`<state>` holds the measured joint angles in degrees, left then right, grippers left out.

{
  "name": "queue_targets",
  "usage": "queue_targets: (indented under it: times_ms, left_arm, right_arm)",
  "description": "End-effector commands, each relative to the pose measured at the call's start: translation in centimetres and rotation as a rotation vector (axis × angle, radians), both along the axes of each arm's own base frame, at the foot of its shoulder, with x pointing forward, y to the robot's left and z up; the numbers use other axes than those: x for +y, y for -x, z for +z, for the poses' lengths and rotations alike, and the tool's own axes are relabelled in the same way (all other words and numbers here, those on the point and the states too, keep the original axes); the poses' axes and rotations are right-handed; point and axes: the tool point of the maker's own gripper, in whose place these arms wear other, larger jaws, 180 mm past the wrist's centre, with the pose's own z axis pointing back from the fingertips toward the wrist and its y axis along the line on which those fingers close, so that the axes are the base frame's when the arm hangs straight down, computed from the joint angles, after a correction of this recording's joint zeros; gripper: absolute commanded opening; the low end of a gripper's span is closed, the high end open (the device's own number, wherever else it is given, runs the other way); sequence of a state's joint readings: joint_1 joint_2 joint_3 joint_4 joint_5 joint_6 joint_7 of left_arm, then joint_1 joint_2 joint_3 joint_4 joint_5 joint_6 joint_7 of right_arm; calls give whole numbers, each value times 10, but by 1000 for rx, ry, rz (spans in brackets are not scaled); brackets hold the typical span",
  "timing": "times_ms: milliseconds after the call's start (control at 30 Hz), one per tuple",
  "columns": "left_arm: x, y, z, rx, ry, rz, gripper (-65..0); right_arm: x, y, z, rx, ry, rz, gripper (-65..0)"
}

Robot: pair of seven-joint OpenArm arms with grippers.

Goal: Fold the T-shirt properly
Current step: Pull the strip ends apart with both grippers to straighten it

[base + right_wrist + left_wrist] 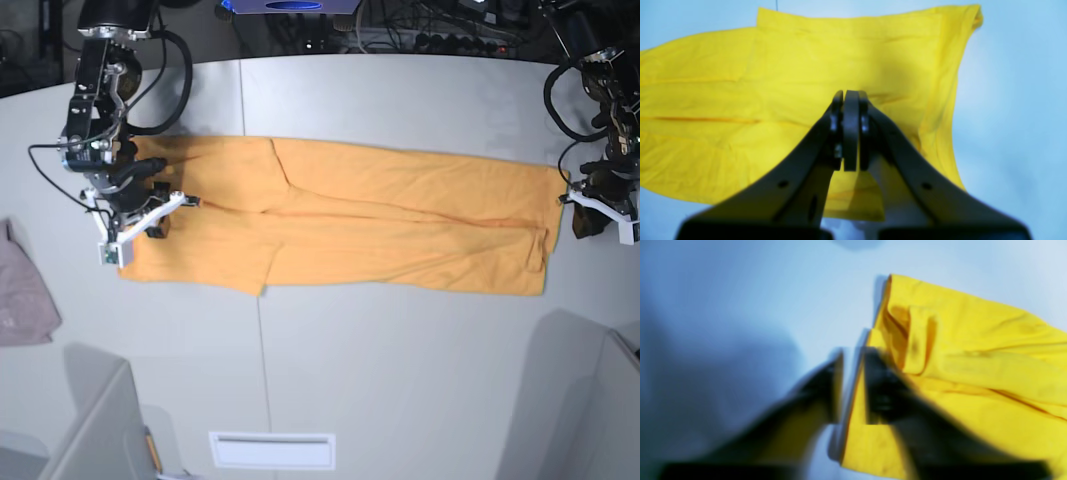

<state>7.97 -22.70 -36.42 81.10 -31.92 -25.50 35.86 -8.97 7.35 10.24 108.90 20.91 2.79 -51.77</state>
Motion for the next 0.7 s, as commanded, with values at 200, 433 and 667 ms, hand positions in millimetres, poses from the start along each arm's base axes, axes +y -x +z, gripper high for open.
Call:
queue_targets:
  times_ms: [200, 433, 667]
  left_arm:
    - [11, -19, 15, -96, 13, 33, 0]
    - [-9, -49, -24, -21, 114, 7, -20]
    - [-30, -55, -55, 60, 162, -27, -20]
  right_arm:
    - [7, -9, 11, -49, 1, 28, -650]
    - [24, -9, 7, -37, -8, 76, -650]
    - [24, -7, -1, -13, -12, 72, -650]
